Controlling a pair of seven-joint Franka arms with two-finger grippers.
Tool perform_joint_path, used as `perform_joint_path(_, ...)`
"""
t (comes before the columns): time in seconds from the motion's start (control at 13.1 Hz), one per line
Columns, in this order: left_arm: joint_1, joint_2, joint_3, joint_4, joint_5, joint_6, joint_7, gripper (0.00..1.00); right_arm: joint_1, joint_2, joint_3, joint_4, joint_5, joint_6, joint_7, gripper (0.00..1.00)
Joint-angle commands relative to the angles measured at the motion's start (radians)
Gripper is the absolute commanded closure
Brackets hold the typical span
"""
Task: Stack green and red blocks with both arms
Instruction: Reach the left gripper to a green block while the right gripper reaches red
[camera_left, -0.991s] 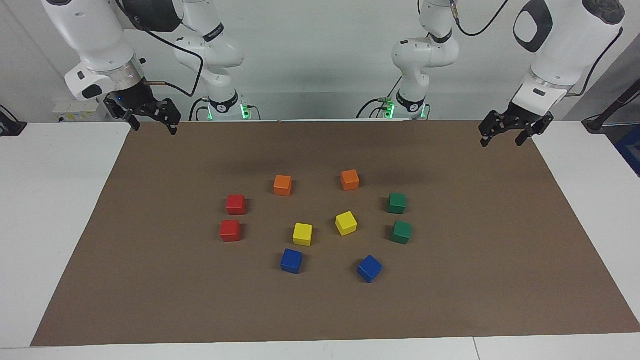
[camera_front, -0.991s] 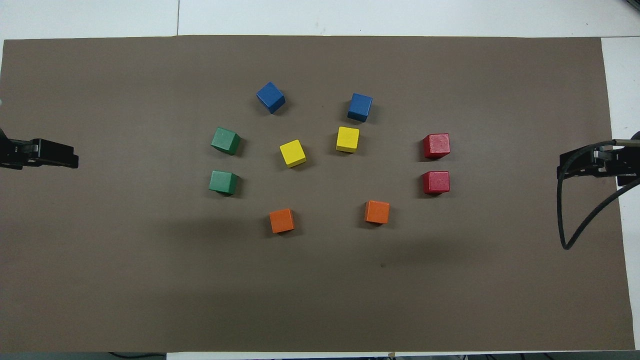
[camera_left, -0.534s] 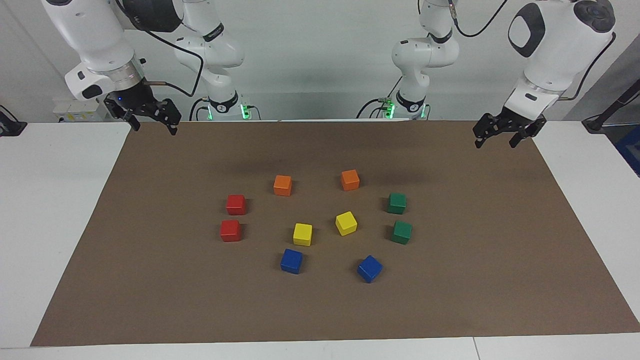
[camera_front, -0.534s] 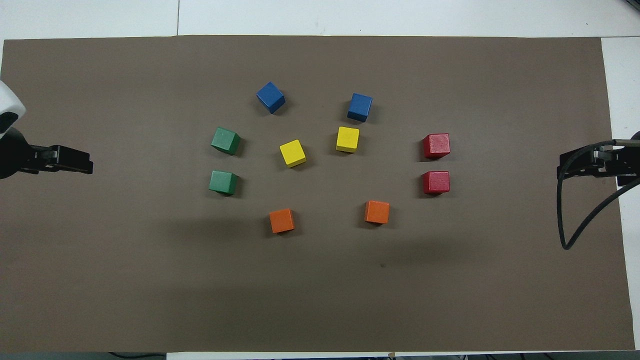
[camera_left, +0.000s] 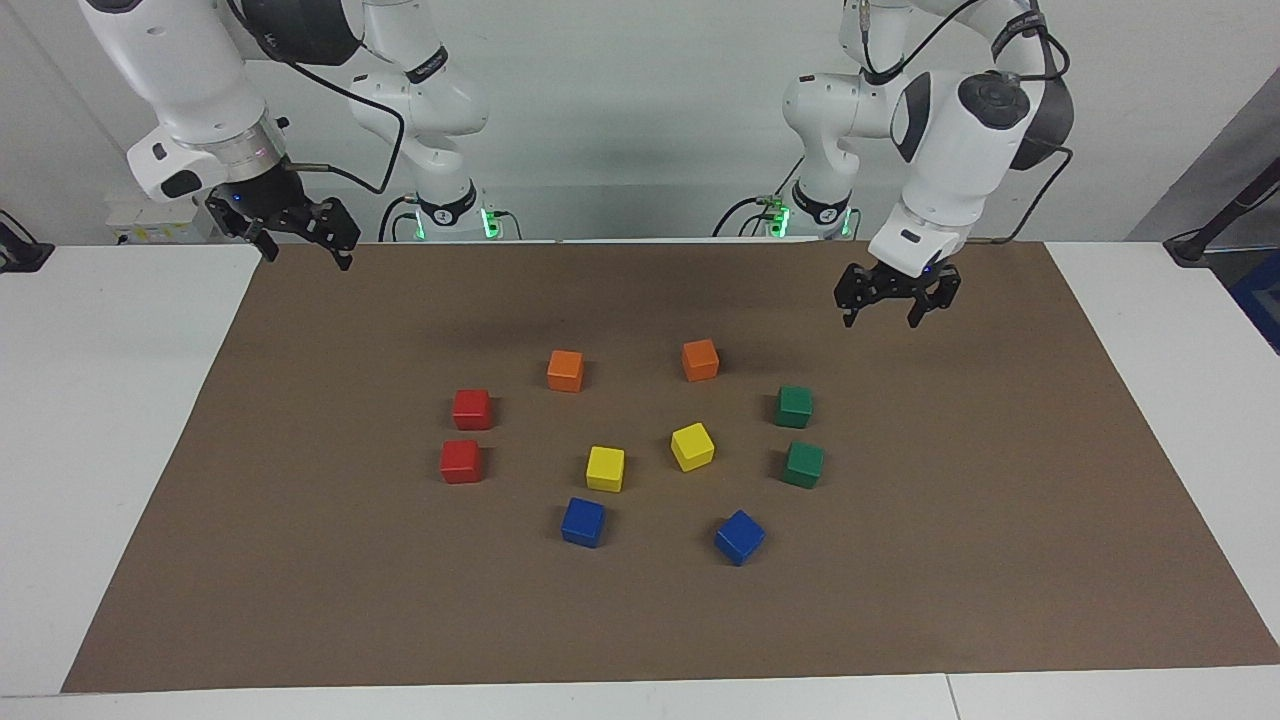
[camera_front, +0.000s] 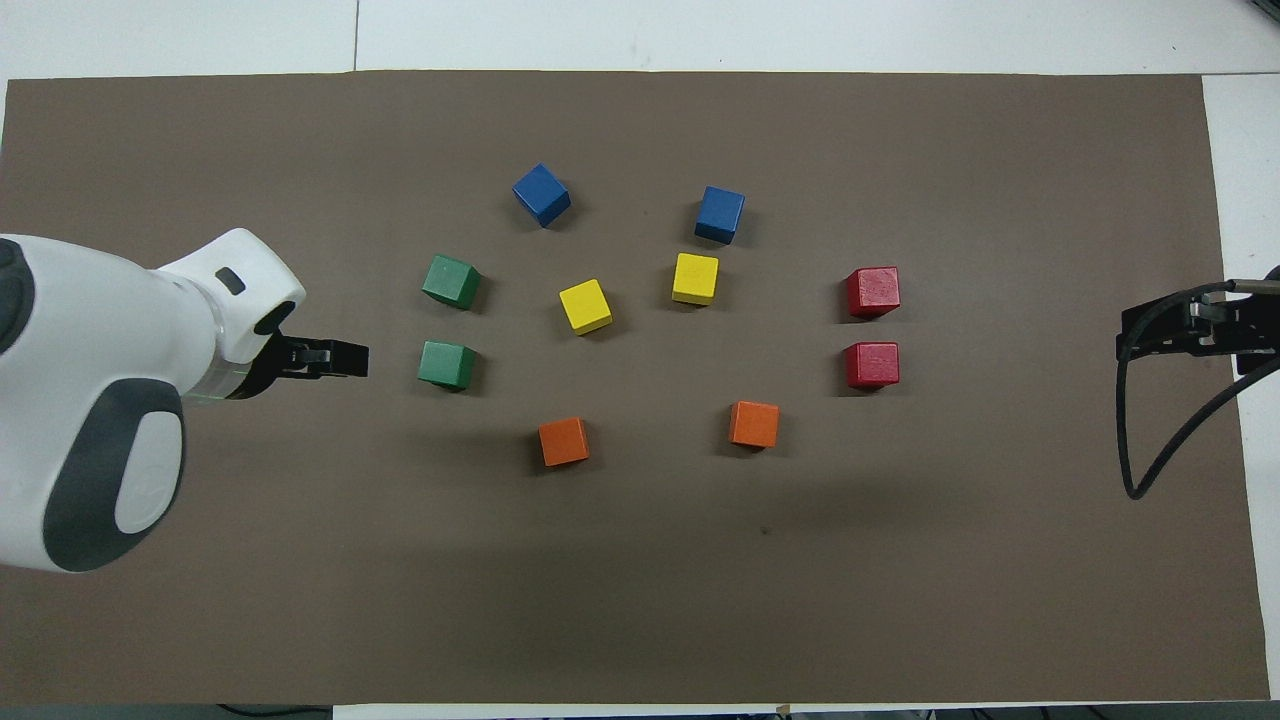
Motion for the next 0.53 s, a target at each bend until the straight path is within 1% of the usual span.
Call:
perform_joint_path(0.0, -0.083, 0.069, 0.013, -0.059, 0.006, 0.161, -0.010, 0.00, -0.004, -0.042, 0.009, -0.094, 0.007, 0.075, 0.002, 0.00)
perform_joint_path(0.15, -0.101, 0.141, 0.013, -0.059, 0.006, 0.249, 0.042, 0.00, 0.010, -0.090, 0.013, -0.240, 0.010, 0.184, 0.016, 0.00)
perform_joint_path(0.23, -0.106, 0.198, 0.013, -0.059, 0.006, 0.322, 0.075, 0.00, 0.042, -0.098, 0.013, -0.310, 0.011, 0.266, 0.056, 0.00)
perform_joint_path(0.3, -0.120, 0.237, 0.013, -0.059, 0.006, 0.370, 0.082, 0.00, 0.085, -0.089, 0.013, -0.350, 0.011, 0.337, 0.133, 0.00)
perform_joint_path(0.38, -0.120, 0.252, 0.013, -0.056, 0.006, 0.377, 0.113, 0.00, 0.135, -0.061, 0.013, -0.382, 0.011, 0.402, 0.196, 0.00)
perform_joint_path(0.46, -0.115, 0.254, 0.013, -0.056, 0.006, 0.372, 0.141, 0.00, 0.157, -0.035, 0.013, -0.387, 0.016, 0.439, 0.230, 0.00)
